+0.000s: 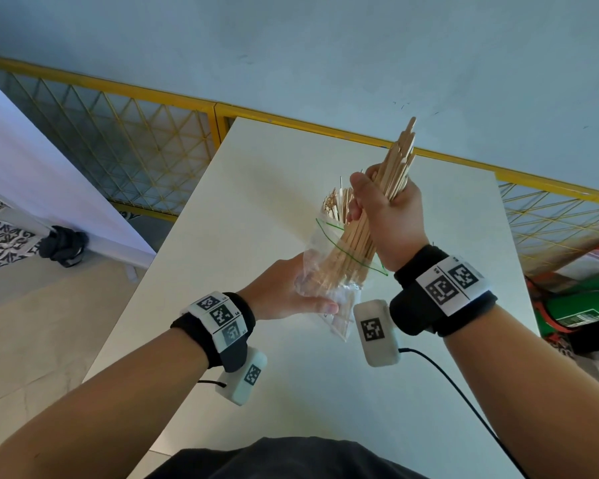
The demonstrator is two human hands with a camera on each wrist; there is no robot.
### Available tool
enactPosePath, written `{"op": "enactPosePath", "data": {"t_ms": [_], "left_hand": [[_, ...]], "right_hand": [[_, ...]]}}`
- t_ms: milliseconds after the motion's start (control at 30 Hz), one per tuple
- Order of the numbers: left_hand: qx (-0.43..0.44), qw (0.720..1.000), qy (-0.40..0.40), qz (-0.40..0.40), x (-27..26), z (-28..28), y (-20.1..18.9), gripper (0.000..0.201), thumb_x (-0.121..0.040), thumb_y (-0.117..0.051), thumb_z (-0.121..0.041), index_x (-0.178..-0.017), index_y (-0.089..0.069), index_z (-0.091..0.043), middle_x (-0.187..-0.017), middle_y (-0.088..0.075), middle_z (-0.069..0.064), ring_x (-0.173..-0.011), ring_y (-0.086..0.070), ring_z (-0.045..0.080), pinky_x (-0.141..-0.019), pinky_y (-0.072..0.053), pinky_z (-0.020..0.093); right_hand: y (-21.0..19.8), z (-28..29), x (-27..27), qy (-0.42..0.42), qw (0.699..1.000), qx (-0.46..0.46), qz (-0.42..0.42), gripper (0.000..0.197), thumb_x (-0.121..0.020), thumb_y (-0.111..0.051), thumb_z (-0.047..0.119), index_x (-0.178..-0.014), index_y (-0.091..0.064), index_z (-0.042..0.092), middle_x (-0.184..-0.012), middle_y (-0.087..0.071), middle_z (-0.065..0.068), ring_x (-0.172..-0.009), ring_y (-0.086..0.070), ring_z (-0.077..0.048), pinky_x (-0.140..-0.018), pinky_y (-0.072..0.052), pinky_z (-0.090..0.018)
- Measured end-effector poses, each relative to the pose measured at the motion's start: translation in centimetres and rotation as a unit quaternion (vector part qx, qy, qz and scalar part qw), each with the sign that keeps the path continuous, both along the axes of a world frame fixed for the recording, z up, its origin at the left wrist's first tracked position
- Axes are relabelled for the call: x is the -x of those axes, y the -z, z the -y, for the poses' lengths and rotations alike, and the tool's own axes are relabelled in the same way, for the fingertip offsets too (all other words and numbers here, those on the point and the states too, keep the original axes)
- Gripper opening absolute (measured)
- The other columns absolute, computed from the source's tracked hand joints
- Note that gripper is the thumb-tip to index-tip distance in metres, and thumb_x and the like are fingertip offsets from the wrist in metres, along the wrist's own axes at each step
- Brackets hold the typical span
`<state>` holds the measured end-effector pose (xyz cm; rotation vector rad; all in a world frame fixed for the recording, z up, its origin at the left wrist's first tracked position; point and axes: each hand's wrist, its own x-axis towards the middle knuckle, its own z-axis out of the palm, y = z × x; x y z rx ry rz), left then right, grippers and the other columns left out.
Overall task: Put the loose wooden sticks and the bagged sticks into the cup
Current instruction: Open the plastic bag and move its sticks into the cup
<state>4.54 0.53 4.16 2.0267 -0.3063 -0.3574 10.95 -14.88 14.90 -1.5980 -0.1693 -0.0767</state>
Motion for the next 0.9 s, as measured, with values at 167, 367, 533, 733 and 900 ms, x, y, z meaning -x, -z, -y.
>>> {"op": "enactPosePath", "data": {"t_ms": [167,367,533,733,900], "left_hand": [[-0.029,0.999,-0.002,0.020,-0.3,0.1,-0.4,0.030,-0.089,-0.067,-0.042,-0.115,-0.058,-0.030,-0.094,-0.075,-0.004,-0.064,-0.066,0.007,-0.068,-0.055,0.036],[-0.009,1.000,-0.006,0.020,-0.4,0.6,0.3,0.029,-0.095,-0.064,-0.029,-0.123,-0.065,-0.025,-0.109,-0.075,-0.003,-0.090,-0.071,0.023,-0.083,-0.054,0.032],[-0.019,1.000,-0.003,0.021,-0.5,0.9,0.1,0.025,-0.098,-0.059,-0.021,-0.123,-0.063,-0.021,-0.099,-0.075,0.005,-0.069,-0.065,0.002,-0.063,-0.048,0.013],[-0.012,1.000,-0.011,0.003,-0.1,0.3,0.1,0.018,-0.089,-0.063,-0.052,-0.105,-0.056,-0.046,-0.092,-0.075,-0.003,-0.074,-0.072,0.020,-0.068,-0.059,0.037],[-0.014,0.999,-0.030,0.017,0.0,-1.4,2.2,0.039,-0.077,-0.061,-0.075,-0.100,-0.054,-0.044,-0.083,-0.069,0.025,-0.070,-0.069,0.044,-0.058,-0.056,0.058]], "right_hand": [[0.3,-0.1,0.0,-0.012,1.000,0.010,-0.008,0.014,-0.083,-0.062,0.013,-0.073,-0.052,0.011,-0.055,-0.054,-0.004,-0.050,-0.056,-0.019,-0.065,-0.054,-0.043],[1.2,0.0,0.6,-0.037,0.997,-0.024,-0.058,0.019,-0.078,-0.071,0.009,-0.086,-0.056,0.002,-0.073,-0.059,-0.013,-0.060,-0.064,-0.020,-0.065,-0.055,-0.033],[2.0,0.1,0.8,-0.087,0.993,0.004,-0.082,0.017,-0.077,-0.070,0.000,-0.090,-0.060,-0.002,-0.076,-0.066,-0.012,-0.069,-0.066,-0.022,-0.072,-0.057,-0.035],[2.3,0.1,0.7,-0.057,0.995,0.037,-0.069,0.024,-0.089,-0.062,0.020,-0.081,-0.059,-0.002,-0.061,-0.061,-0.007,-0.062,-0.061,-0.024,-0.068,-0.055,-0.038],[1.2,0.4,-0.9,-0.049,0.994,-0.062,-0.070,0.019,-0.088,-0.062,0.018,-0.070,-0.055,0.017,-0.055,-0.056,-0.002,-0.055,-0.055,-0.023,-0.068,-0.051,-0.044]]}}
